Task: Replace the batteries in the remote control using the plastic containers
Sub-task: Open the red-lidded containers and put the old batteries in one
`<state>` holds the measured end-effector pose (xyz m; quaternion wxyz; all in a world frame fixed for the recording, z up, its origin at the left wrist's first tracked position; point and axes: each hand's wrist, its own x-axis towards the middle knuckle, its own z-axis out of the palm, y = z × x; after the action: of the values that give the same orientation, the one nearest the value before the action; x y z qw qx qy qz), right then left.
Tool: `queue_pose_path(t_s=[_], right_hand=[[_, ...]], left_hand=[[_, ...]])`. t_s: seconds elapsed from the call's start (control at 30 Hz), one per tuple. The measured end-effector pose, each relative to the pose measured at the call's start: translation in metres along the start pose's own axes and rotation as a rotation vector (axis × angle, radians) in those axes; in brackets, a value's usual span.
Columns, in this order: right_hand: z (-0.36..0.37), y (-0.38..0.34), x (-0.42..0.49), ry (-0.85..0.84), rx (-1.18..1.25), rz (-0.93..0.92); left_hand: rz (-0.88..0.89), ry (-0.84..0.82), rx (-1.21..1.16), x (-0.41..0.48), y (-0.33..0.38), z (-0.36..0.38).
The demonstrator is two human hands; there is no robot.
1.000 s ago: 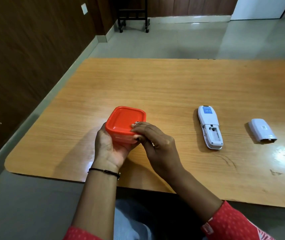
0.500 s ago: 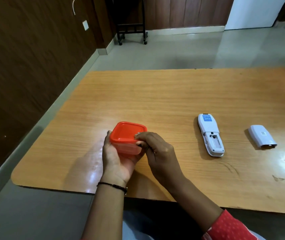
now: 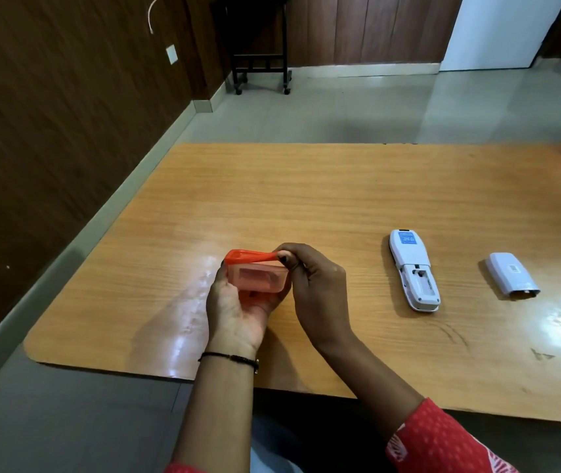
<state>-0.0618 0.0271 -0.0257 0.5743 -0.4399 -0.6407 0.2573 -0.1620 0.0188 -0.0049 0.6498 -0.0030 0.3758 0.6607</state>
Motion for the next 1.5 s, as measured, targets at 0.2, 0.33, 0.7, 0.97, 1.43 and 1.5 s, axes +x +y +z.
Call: queue_pose_path(t_s=[0.2,0.33,0.7,0.97,1.43,1.5], right_hand=[[0.005,-0.006,0.014,0.041,0.035,0.085],[-0.011,0.009,0.064,0.195,0.114,0.348],[-0.015,0.056,0.061,0.3,0.35,0.946],[-0.027,0.046,0.054,0.008,-0.355,0.582],[0.043,0.008,0.028,-0.679,-0.995,-0.269],[0.046,0.009,0.027,-0.656,-1.02,-0.279]], left_hand=[[-0.024,-0.006,-0.011,-0.004,0.004,-0.003],[-0.067,-0.09,0.008,-0.007,-0.001,-0.01],[0.088,-0.028,0.383,0.003,0.006,-0.025],[0.343,0.144,0.728,-0.012,0.007,-0.026],[0.489,0.292,1.01,-0.001,0.015,-0.041],[0.487,0.297,1.029,0.0,0.017,-0.042]])
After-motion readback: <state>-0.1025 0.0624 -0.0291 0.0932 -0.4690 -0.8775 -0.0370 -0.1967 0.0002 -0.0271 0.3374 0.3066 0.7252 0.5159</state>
